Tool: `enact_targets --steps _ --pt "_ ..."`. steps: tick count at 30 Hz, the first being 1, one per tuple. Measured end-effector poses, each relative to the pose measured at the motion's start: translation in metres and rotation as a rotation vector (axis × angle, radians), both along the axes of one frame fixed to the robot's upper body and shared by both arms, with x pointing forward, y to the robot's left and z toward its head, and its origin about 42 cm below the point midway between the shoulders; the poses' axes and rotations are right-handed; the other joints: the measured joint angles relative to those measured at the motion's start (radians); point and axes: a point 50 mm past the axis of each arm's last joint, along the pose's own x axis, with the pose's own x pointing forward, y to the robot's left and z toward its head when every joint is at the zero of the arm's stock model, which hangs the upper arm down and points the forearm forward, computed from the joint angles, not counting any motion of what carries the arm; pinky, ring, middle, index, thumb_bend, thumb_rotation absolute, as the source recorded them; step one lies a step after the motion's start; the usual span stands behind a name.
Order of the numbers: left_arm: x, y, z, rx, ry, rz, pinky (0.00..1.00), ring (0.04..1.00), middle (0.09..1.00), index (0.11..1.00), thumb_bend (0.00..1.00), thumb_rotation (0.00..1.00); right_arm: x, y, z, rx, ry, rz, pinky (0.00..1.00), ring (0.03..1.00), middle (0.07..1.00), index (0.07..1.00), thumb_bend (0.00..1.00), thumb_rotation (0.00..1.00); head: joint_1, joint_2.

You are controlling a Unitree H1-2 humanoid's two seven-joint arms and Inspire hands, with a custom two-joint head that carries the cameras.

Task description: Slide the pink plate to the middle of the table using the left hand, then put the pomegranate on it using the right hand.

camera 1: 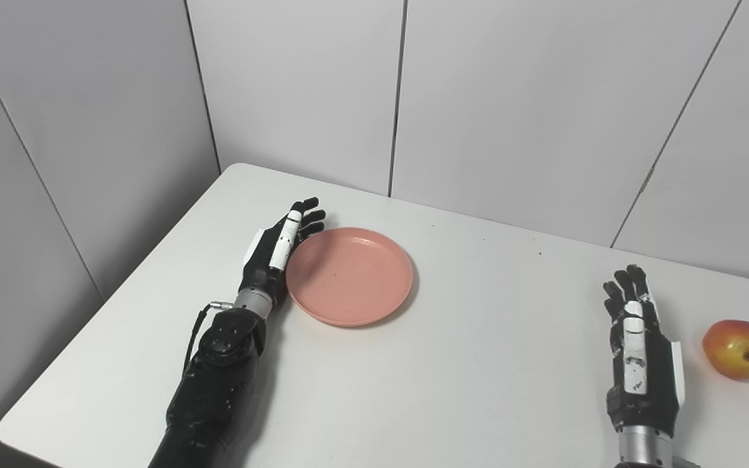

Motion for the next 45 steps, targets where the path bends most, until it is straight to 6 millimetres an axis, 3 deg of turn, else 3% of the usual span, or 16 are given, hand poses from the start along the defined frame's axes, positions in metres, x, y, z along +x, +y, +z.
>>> enact_targets --steps 5,20,31,45 --pt "0.001 -0.016 -0.001 0.019 0.006 -0.044 0.87 0.857 0.847 0.835 0.44 1.00 0.000 0.001 0.000 -0.001 0.000 0.001 0.95 0.910 0.924 0.923 0.60 0.87 -0.014 0.009" --pt "0.002 -0.036 0.001 0.040 0.022 -0.086 0.86 0.863 0.854 0.838 0.45 1.00 -0.001 0.005 0.002 -0.026 -0.004 -0.007 0.93 0.903 0.917 0.917 0.55 0.88 -0.080 0.048" --pt "0.001 -0.051 0.005 0.081 0.026 -0.138 0.85 0.865 0.857 0.840 0.45 1.00 -0.002 0.007 0.002 -0.061 0.045 -0.025 0.94 0.905 0.926 0.928 0.57 0.97 -0.143 0.072" --pt "-0.004 -0.065 0.012 0.121 0.044 -0.211 0.85 0.867 0.865 0.852 0.45 1.00 -0.004 0.012 0.001 -0.087 0.082 -0.035 0.92 0.885 0.907 0.909 0.56 0.97 -0.218 0.109"
